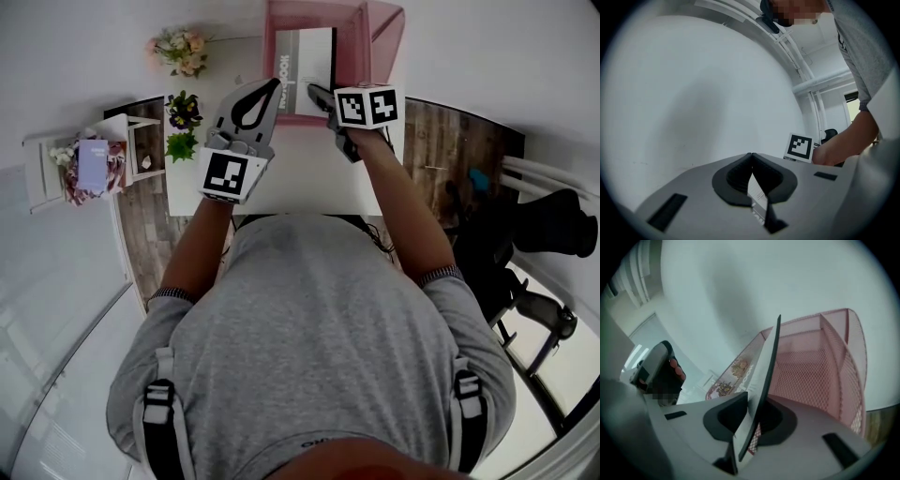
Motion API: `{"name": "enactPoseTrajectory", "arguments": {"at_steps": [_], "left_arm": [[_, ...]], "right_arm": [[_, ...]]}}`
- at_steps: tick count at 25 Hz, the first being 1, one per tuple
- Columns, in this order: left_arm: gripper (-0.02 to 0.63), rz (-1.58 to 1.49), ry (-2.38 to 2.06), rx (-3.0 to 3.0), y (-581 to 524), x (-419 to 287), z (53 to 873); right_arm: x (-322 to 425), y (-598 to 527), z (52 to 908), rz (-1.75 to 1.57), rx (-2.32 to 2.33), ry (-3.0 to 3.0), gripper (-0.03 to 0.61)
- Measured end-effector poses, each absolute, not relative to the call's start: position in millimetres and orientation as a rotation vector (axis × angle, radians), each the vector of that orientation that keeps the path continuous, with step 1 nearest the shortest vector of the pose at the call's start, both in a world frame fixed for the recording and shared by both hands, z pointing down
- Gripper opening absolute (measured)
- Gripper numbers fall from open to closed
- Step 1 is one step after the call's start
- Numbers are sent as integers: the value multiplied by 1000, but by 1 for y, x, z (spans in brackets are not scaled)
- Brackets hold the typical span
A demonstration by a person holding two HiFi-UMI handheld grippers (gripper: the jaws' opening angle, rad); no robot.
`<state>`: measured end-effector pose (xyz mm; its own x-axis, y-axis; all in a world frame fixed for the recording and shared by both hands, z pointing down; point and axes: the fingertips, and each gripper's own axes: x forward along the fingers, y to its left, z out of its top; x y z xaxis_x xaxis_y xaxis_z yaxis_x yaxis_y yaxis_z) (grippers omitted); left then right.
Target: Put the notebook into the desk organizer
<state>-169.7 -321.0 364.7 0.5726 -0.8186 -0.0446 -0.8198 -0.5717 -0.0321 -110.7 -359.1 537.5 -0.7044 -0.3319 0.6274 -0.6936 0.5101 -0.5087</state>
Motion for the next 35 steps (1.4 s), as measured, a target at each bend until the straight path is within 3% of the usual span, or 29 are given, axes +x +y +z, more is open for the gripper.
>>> {"name": "enactPoseTrajectory", "arguments": {"at_steps": [13, 35], "left_arm": [[18, 60, 1410, -2773, -318, -178, 371], [18, 59, 1371, -2812, -306, -191, 376]], "right_arm": [[-110, -366, 553, 559, 981, -2161, 126], [-93, -378, 527, 305, 1132, -2059, 324]]}}
